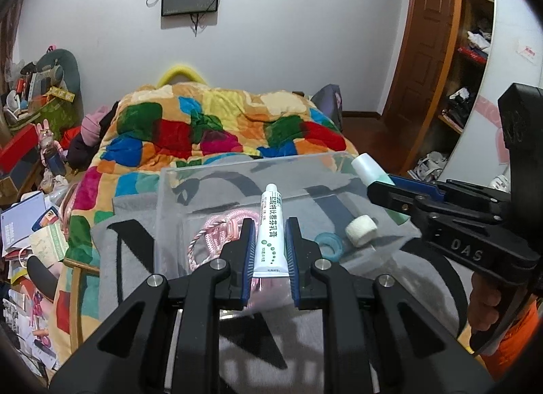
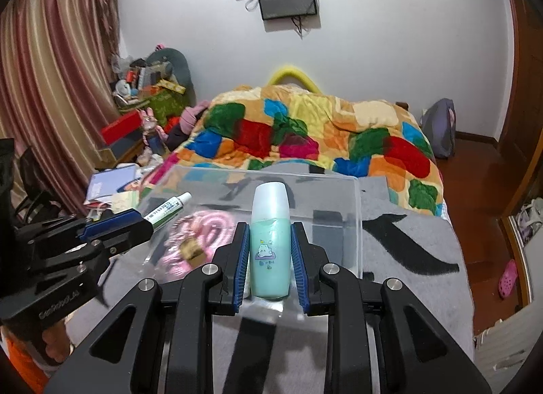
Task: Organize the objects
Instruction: 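Drop the toothpaste into the box while the right tool drops the green bottle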
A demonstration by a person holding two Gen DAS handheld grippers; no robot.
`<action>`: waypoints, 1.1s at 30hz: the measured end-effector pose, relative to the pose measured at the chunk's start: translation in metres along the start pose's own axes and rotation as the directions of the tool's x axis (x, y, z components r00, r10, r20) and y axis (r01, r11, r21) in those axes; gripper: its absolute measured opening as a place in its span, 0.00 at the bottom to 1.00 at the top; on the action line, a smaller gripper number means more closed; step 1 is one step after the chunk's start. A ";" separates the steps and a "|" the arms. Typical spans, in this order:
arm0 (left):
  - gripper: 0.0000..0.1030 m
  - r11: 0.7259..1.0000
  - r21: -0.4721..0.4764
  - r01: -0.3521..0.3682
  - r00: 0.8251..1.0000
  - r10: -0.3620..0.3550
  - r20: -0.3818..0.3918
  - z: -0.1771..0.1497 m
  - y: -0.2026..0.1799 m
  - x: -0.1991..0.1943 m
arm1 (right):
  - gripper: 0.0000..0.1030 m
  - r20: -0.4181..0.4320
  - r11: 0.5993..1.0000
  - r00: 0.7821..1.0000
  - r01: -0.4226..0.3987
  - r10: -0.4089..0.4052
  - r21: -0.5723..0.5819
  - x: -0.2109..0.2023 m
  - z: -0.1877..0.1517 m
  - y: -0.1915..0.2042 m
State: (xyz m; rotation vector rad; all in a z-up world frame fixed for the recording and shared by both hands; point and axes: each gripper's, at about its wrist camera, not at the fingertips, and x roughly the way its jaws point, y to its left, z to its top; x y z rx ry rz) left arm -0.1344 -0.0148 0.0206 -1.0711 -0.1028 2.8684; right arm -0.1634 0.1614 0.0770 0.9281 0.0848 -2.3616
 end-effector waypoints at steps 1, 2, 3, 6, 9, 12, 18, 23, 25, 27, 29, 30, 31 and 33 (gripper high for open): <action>0.17 1.000 0.000 -0.003 1.000 0.003 -0.004 0.000 0.000 0.004 | 0.21 -0.014 1.000 1.000 0.004 -0.004 0.004 0.007 0.000 -0.002; 0.17 1.000 0.000 -0.006 1.000 0.006 -0.013 0.001 -0.001 0.009 | 0.21 -0.030 1.000 1.000 0.003 -0.003 0.011 0.014 0.000 -0.004; 0.17 1.000 -0.003 -0.003 1.000 0.003 -0.028 0.002 -0.001 0.017 | 0.21 -0.046 1.000 0.999 0.001 0.000 0.019 0.021 0.001 -0.007; 0.17 1.000 -0.008 -0.005 0.998 0.004 -0.062 0.004 -0.002 0.035 | 0.21 -0.094 0.999 0.996 -0.001 0.004 0.037 0.041 -0.002 -0.013; 0.17 1.000 -0.018 0.016 0.994 -0.018 -0.106 0.003 -0.003 0.054 | 0.21 -0.132 0.999 0.991 0.014 -0.009 0.036 0.056 -0.008 -0.017; 0.17 0.999 -0.035 0.030 0.990 -0.035 -0.135 -0.001 -0.003 0.065 | 0.22 -0.155 1.000 0.988 0.020 -0.017 0.016 0.063 -0.013 -0.016; 0.17 0.999 -0.034 0.037 0.992 -0.041 -0.117 -0.005 -0.005 0.057 | 0.24 -0.160 0.999 0.987 0.022 -0.028 -0.040 0.056 -0.014 -0.006; 0.17 0.999 -0.029 0.026 0.997 -0.028 -0.073 -0.005 -0.003 0.033 | 0.24 -0.119 0.998 0.993 0.014 -0.020 -0.055 0.034 -0.013 0.000; 0.17 0.999 -0.028 0.022 0.999 -0.023 -0.046 -0.008 -0.002 0.019 | 0.24 -0.094 0.998 0.995 0.016 -0.022 -0.069 0.023 -0.013 0.004; 0.17 0.999 -0.028 0.019 0.999 -0.020 -0.030 -0.010 -0.002 0.008 | 0.25 -0.066 0.997 0.998 0.007 -0.012 -0.082 0.008 -0.014 0.009; 0.19 0.999 -0.029 0.015 1.000 -0.016 -0.017 -0.013 -0.001 -0.001 | 0.33 -0.047 0.996 0.999 0.004 -0.008 -0.091 -0.002 -0.016 0.013; 0.22 0.999 -0.030 0.011 1.000 -0.011 -0.008 -0.015 -0.001 -0.007 | 0.40 -0.033 0.995 0.999 0.006 -0.009 -0.095 -0.008 -0.017 0.015; 0.26 1.000 -0.029 0.008 1.000 -0.008 0.001 -0.017 -0.001 -0.014 | 0.48 -0.015 0.995 1.000 0.009 -0.010 -0.098 -0.014 -0.019 0.016; 0.36 0.999 -0.033 -0.001 1.000 0.002 0.018 -0.021 0.000 -0.023 | 0.54 0.015 0.994 1.000 0.016 -0.015 -0.106 -0.025 -0.024 0.020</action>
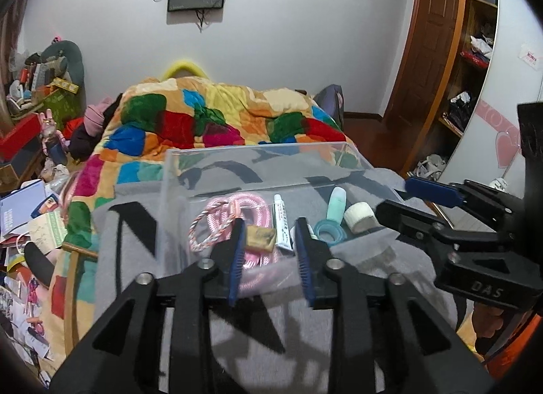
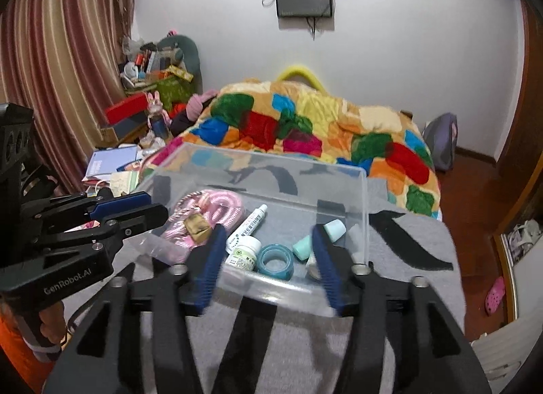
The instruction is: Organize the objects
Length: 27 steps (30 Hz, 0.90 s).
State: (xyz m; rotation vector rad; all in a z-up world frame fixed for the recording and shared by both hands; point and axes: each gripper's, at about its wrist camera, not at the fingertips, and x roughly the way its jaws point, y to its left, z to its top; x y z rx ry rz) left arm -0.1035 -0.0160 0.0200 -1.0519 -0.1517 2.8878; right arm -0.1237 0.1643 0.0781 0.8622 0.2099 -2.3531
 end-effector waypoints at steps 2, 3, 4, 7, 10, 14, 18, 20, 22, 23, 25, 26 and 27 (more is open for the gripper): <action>0.51 1.000 -0.010 -0.010 1.000 0.010 0.023 -0.004 0.002 -0.010 | 0.59 0.022 1.000 1.000 0.006 -0.006 -0.010 -0.010 -0.006 0.004; 0.58 1.000 -0.013 -0.016 0.999 0.016 0.032 -0.006 0.003 -0.014 | 0.64 0.029 1.000 1.000 0.010 -0.009 -0.013 -0.014 -0.008 0.005; 0.62 1.000 -0.014 -0.021 0.999 0.022 0.041 -0.009 0.003 -0.018 | 0.67 0.038 1.000 0.999 0.015 -0.014 -0.015 -0.017 -0.011 0.006; 0.67 1.000 0.001 -0.029 0.999 0.028 0.045 -0.016 -0.001 -0.026 | 0.75 0.062 0.999 0.997 0.036 -0.035 -0.014 -0.026 -0.019 0.008; 0.71 0.999 0.011 -0.031 0.999 0.030 0.040 -0.023 -0.004 -0.029 | 0.78 0.070 1.000 0.997 0.031 -0.031 0.006 -0.027 -0.028 0.007; 0.77 0.999 0.020 -0.040 0.998 0.039 0.042 -0.032 -0.009 -0.032 | 0.79 0.045 0.999 0.998 0.035 -0.036 0.014 -0.021 -0.038 0.007; 0.78 0.999 0.020 -0.042 0.998 0.041 0.038 -0.039 -0.012 -0.031 | 0.78 0.030 0.999 0.999 0.029 -0.030 0.028 -0.019 -0.046 0.005; 0.78 0.999 0.016 -0.041 0.999 0.041 0.032 -0.041 -0.011 -0.030 | 0.79 0.029 0.999 0.999 0.026 -0.027 0.038 -0.020 -0.049 0.003; 0.79 0.999 0.011 -0.043 0.999 0.043 0.027 -0.042 -0.011 -0.029 | 0.79 0.030 0.999 0.999 0.025 -0.027 0.045 -0.023 -0.053 0.002; 0.79 0.999 0.010 -0.046 0.999 0.045 0.024 -0.043 -0.010 -0.028 | 0.79 0.030 0.999 0.999 0.027 -0.028 0.046 -0.023 -0.054 0.001; 0.79 0.999 0.009 -0.045 0.999 0.045 0.017 -0.045 -0.009 -0.025 | 0.79 0.031 0.999 0.999 0.029 -0.031 0.045 -0.024 -0.055 0.000; 0.79 0.999 0.009 -0.046 0.999 0.046 0.013 -0.045 -0.009 -0.024 | 0.79 0.032 0.999 0.999 0.028 -0.030 0.045 -0.025 -0.055 0.000; 0.79 0.999 0.009 -0.046 0.999 0.046 0.013 -0.046 -0.009 -0.024 | 0.79 0.032 0.999 0.999 0.027 -0.028 0.045 -0.025 -0.056 0.000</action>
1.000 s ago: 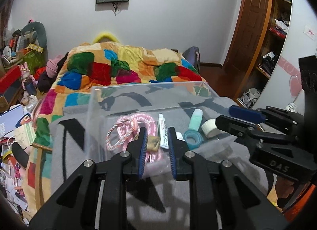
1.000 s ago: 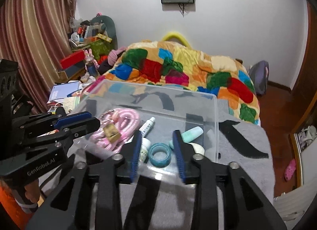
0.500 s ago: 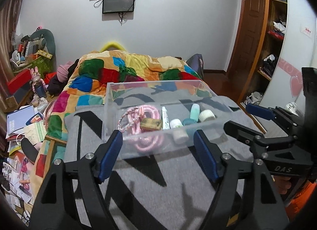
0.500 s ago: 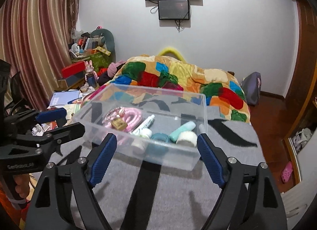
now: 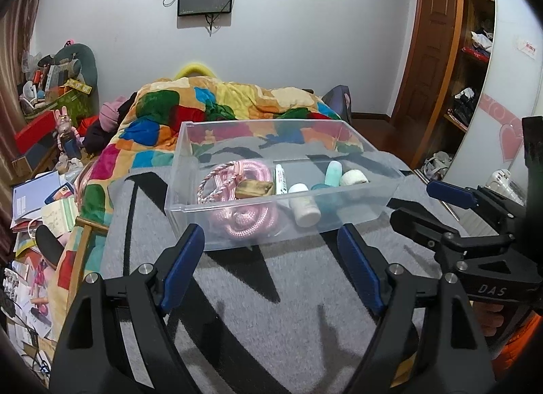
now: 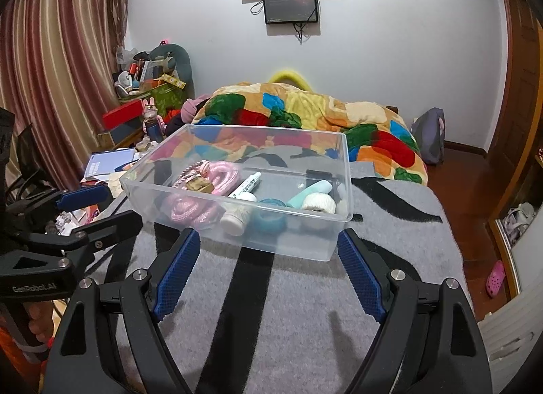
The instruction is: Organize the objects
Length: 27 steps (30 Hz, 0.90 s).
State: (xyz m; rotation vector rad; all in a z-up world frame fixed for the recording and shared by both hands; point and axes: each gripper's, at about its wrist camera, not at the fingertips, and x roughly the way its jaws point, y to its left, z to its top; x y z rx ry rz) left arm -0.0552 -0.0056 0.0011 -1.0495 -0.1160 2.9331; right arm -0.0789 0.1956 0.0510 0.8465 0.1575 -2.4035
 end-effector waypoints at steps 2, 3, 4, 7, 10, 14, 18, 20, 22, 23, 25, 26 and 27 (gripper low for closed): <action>0.79 1.000 0.001 0.000 1.000 0.000 0.002 -0.001 -0.001 0.000 | 0.79 0.000 1.000 1.000 -0.001 0.001 -0.001 0.000 0.000 0.001; 0.79 1.000 0.002 -0.001 1.000 0.001 0.002 -0.001 -0.001 0.000 | 0.79 0.001 1.000 1.000 -0.002 0.002 -0.001 0.000 0.000 0.001; 0.79 1.000 0.003 -0.003 1.000 0.003 0.001 -0.001 -0.001 0.000 | 0.79 0.001 1.000 1.000 -0.003 0.003 -0.002 -0.001 0.000 0.002; 0.79 1.000 0.001 -0.002 1.000 0.002 -0.003 -0.001 0.000 0.001 | 0.79 0.002 1.000 1.000 -0.005 0.005 -0.005 -0.001 0.000 0.003; 0.79 1.000 0.000 0.000 1.000 0.000 -0.004 -0.001 -0.001 0.001 | 0.79 0.005 1.000 1.000 -0.010 0.010 -0.009 -0.002 0.000 0.004; 0.79 1.000 0.004 -0.004 1.000 0.004 -0.001 -0.001 0.000 0.001 | 0.79 0.008 1.000 1.000 -0.011 0.012 -0.012 -0.004 0.001 0.005; 0.81 1.000 0.003 -0.005 1.000 0.005 -0.001 -0.001 -0.001 0.001 | 0.79 0.006 1.000 1.000 -0.014 0.014 -0.010 -0.003 0.001 0.004; 0.82 1.000 0.003 -0.005 1.000 0.005 -0.001 -0.002 -0.001 0.001 | 0.79 0.005 1.000 1.000 -0.015 0.015 -0.008 -0.004 0.001 0.004; 0.82 1.000 0.001 -0.006 1.000 0.006 -0.002 -0.002 0.000 0.001 | 0.79 0.003 1.000 1.000 -0.019 0.019 -0.004 -0.003 0.001 0.005; 0.82 1.000 0.001 -0.006 1.000 0.006 -0.002 -0.002 0.000 0.001 | 0.79 0.001 1.000 1.000 -0.021 0.021 -0.003 -0.003 0.001 0.005; 0.82 1.000 0.001 -0.006 1.000 0.006 -0.002 -0.002 0.000 0.001 | 0.79 -0.002 1.000 1.000 -0.021 0.021 -0.002 -0.002 0.001 0.005; 0.82 1.000 0.000 -0.006 1.000 0.006 -0.003 -0.002 0.000 0.001 | 0.79 -0.003 1.000 1.000 -0.022 0.022 -0.002 -0.002 0.001 0.006; 0.82 1.000 0.001 -0.006 1.000 0.006 -0.003 -0.002 0.000 0.001 | 0.79 -0.004 1.000 1.000 -0.022 0.022 -0.001 -0.002 0.001 0.005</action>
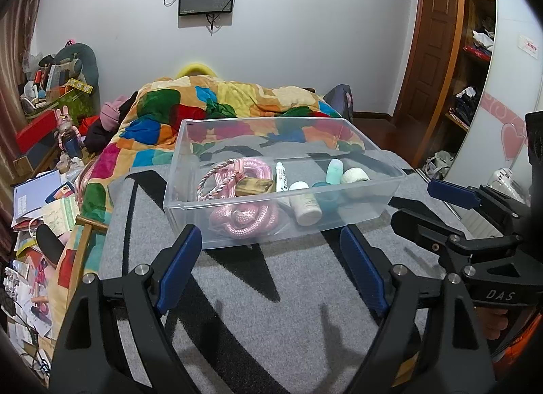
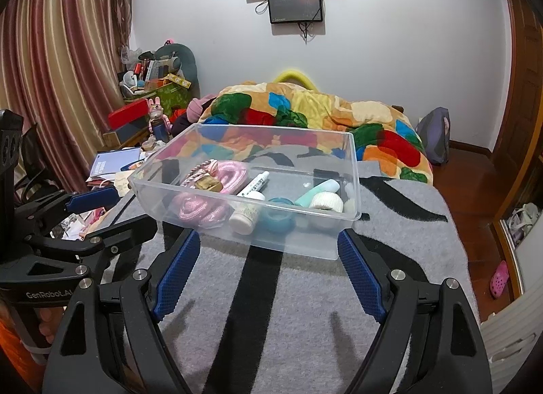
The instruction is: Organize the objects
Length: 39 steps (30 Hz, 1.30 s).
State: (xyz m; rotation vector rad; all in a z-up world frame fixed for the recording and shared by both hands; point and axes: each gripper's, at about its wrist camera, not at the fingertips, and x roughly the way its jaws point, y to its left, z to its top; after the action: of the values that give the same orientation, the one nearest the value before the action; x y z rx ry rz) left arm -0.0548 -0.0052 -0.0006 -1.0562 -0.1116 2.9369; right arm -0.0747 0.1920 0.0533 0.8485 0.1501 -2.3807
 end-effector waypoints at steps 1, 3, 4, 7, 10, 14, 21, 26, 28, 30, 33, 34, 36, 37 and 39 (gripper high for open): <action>0.82 1.000 0.000 0.000 1.000 0.000 0.001 0.000 0.000 0.000 | 0.79 0.000 1.000 1.000 0.000 0.000 0.001 0.000 0.000 0.000; 0.82 1.000 -0.001 0.000 1.000 0.000 0.001 0.000 0.000 0.000 | 0.79 0.000 1.000 1.000 0.000 0.000 -0.001 0.000 0.000 0.000; 0.82 1.000 0.000 0.001 1.000 -0.001 0.000 0.000 0.000 0.000 | 0.79 0.000 1.000 1.000 0.000 0.000 -0.002 0.000 0.000 0.000; 0.82 1.000 0.001 0.001 1.000 -0.001 0.000 0.000 0.000 0.000 | 0.79 -0.001 1.000 1.000 0.000 0.000 0.000 0.000 0.000 0.000; 0.82 1.000 0.000 0.001 1.000 -0.001 0.000 0.000 0.000 0.000 | 0.79 0.000 1.000 1.000 0.001 -0.001 0.000 0.000 0.000 0.000; 0.82 1.000 0.001 0.001 1.000 -0.001 0.000 0.000 0.000 0.000 | 0.79 0.000 1.000 1.000 0.000 0.000 0.001 0.000 0.000 0.000; 0.82 1.000 0.001 0.002 1.000 -0.002 0.000 0.000 0.000 0.000 | 0.79 -0.001 1.000 1.000 -0.001 0.001 0.001 0.000 0.000 -0.001; 0.82 1.000 0.007 0.000 1.000 0.000 0.004 -0.001 -0.001 0.001 | 0.79 -0.001 1.000 1.000 -0.001 0.001 0.000 0.000 0.000 -0.001; 0.82 1.000 0.008 0.002 1.000 -0.002 0.005 -0.001 -0.001 0.000 | 0.79 0.000 1.000 1.000 0.000 0.000 0.000 0.000 -0.001 -0.001; 0.82 1.000 0.009 0.004 1.000 -0.004 0.005 -0.001 -0.001 0.000 | 0.79 -0.001 1.000 1.000 -0.001 0.001 0.000 0.000 -0.001 -0.001; 0.82 1.000 0.008 0.005 1.000 -0.005 0.005 -0.001 -0.001 -0.001 | 0.79 -0.001 1.000 1.000 -0.001 0.001 0.001 0.000 -0.001 -0.001; 0.82 1.000 0.007 0.005 1.000 -0.005 0.005 -0.002 -0.001 -0.001 | 0.79 -0.002 1.000 1.000 -0.001 0.001 0.001 0.000 -0.001 -0.001; 0.82 1.000 0.005 0.006 1.000 -0.006 0.006 -0.002 -0.001 -0.002 | 0.79 -0.001 1.000 1.000 0.000 0.000 0.000 0.000 -0.001 -0.001; 0.82 1.000 0.004 0.005 1.000 -0.005 0.006 -0.002 -0.001 -0.001 | 0.79 -0.001 1.000 1.000 0.000 0.000 0.001 0.000 -0.001 -0.001; 0.82 1.000 0.006 0.006 1.000 -0.006 0.005 -0.002 -0.001 -0.001 | 0.79 -0.001 1.000 1.000 0.000 0.000 0.001 0.000 -0.001 -0.001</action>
State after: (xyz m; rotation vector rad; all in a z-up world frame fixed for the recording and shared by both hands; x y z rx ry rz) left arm -0.0527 -0.0046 -0.0011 -1.0454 -0.1051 2.9328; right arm -0.0748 0.1929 0.0522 0.8502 0.1494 -2.3802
